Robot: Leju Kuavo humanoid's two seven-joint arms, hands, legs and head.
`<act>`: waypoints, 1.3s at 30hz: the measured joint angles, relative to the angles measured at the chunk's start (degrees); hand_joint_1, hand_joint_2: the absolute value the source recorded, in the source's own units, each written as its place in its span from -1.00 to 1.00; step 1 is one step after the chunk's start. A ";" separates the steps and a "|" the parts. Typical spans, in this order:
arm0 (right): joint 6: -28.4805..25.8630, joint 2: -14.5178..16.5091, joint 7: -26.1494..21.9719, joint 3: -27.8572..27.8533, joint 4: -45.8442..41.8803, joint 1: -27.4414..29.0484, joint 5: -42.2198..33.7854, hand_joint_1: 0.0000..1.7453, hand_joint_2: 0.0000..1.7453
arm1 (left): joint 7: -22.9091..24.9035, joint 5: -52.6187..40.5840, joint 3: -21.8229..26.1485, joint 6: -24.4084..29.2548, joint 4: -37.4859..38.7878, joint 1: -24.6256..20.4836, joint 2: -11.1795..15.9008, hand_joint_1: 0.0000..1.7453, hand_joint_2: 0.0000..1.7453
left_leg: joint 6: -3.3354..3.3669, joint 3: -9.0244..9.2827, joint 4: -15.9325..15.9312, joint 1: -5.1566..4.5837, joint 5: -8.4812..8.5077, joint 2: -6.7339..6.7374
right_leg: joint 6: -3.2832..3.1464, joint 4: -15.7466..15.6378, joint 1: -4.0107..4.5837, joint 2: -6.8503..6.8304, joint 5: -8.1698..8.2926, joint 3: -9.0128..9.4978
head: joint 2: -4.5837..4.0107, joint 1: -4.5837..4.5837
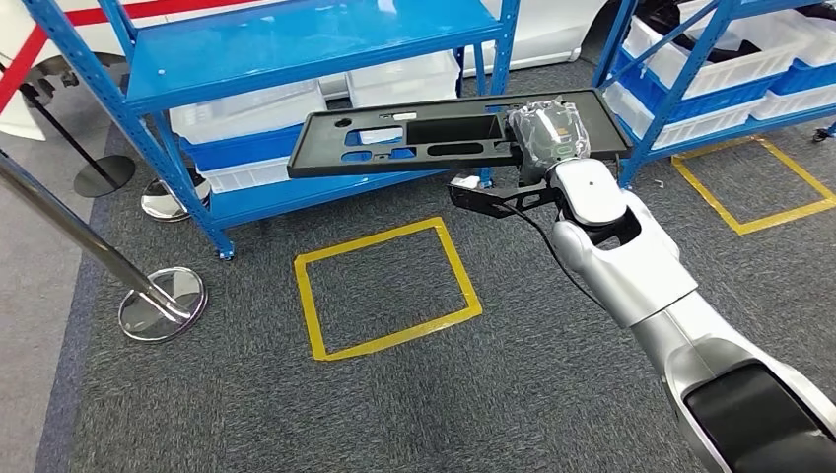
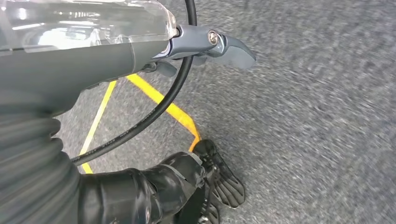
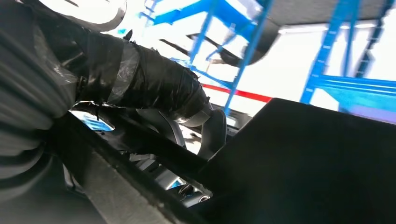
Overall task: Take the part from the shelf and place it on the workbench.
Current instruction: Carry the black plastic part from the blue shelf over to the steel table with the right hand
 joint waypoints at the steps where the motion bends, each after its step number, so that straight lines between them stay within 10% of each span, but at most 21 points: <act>1: 0.00 0.02 0.03 0.00 0.03 0.09 0.01 1.00 1.00 | 0.00 0.00 0.01 0.00 -0.01 0.02 0.08 -1.00 1.00 | 0.21 0.76 -1.47 -0.08 0.32 -0.80 | 0.25 -0.18 -0.25 0.64 0.17 -0.08 | 0.00 0.01; 4: -0.02 -0.01 0.08 -0.05 0.13 0.35 0.09 1.00 1.00 | -0.04 0.00 0.02 0.02 -0.01 -0.16 0.11 -1.00 1.00 | 0.17 2.10 -3.97 -0.03 0.82 0.89 | 1.30 -1.02 -0.57 1.73 0.69 -0.20 | 0.01 0.02; 8: -0.04 0.00 0.08 -0.11 0.14 0.02 0.18 1.00 1.00 | -0.28 -0.01 0.11 0.01 -0.01 -0.11 -0.06 -1.00 1.00 | -0.12 3.42 -6.89 0.24 1.69 4.41 | 1.81 7.42 0.10 -4.83 -4.34 -4.14 | 0.01 0.19; 10: -0.06 0.07 0.08 -0.11 0.17 0.14 0.22 1.00 1.00 | -0.36 -0.02 0.19 0.00 -0.01 -0.08 -0.10 -1.00 1.00 | -0.20 3.37 -6.62 0.31 1.47 6.07 | 2.39 12.26 -0.22 -5.92 -5.69 -6.39 | 0.01 0.18; 14: -0.09 0.07 0.19 -0.14 0.29 0.10 0.40 1.00 1.00 | -0.52 -0.02 0.26 -0.02 -0.01 -0.14 -0.25 -1.00 1.00 | -1.08 3.15 -5.15 0.52 0.38 8.74 | 2.88 1.83 -0.33 -8.77 -0.22 -0.84 | 0.01 0.19; 18: -0.20 0.08 0.24 -0.25 0.14 -0.20 0.53 1.00 1.00 | -0.63 -0.02 0.33 0.01 -0.01 -0.38 -0.27 -1.00 1.00 | -2.19 3.10 -4.31 0.31 -0.27 10.60 | 1.04 -1.89 0.42 -8.72 0.71 0.74 | 0.01 0.15; 23: -0.20 0.25 0.25 -0.57 -0.06 -0.48 0.70 1.00 1.00 | -0.66 -0.02 0.36 0.02 -0.01 -0.33 -0.37 -1.00 1.00 | -3.41 -0.80 5.44 1.17 -6.73 5.47 | -0.68 -2.83 0.03 -6.02 1.82 0.55 | 0.01 0.15; 26: -0.19 0.36 0.24 -0.57 -0.05 -0.34 0.72 1.00 1.00 | -0.66 -0.02 0.43 0.03 0.00 -0.17 -0.36 -1.00 1.00 | -3.53 -3.52 12.13 1.24 -8.60 4.77 | -0.66 -2.68 0.12 -3.92 2.06 0.27 | 0.01 0.15; 31: -0.19 0.41 0.26 -0.58 -0.11 -0.56 0.75 1.00 1.00 | -0.67 -0.02 0.46 0.03 -0.01 -0.09 -0.35 -1.00 1.00 | -3.14 3.72 -3.02 1.75 -1.69 0.33 | 0.34 -2.07 0.02 -0.55 2.52 -0.41 | 0.01 0.17; 34: -0.19 0.33 0.25 -0.62 -0.14 -0.45 0.76 1.00 1.00 | -0.67 -0.03 0.46 0.04 -0.01 -0.18 -0.37 -1.00 1.00 | -2.46 4.03 -4.20 1.63 -1.29 1.29 | 1.79 -2.52 -0.33 1.14 3.36 -1.09 | 0.01 0.16; 39: -0.17 0.18 0.22 -0.70 -0.19 -0.34 0.84 1.00 1.00 | -0.66 -0.14 0.50 0.07 -0.01 -0.13 -0.39 -1.00 1.00 | -0.82 3.61 -5.14 1.41 -0.14 5.13 | 2.38 9.07 0.12 -5.45 -3.52 -6.18 | 0.01 0.38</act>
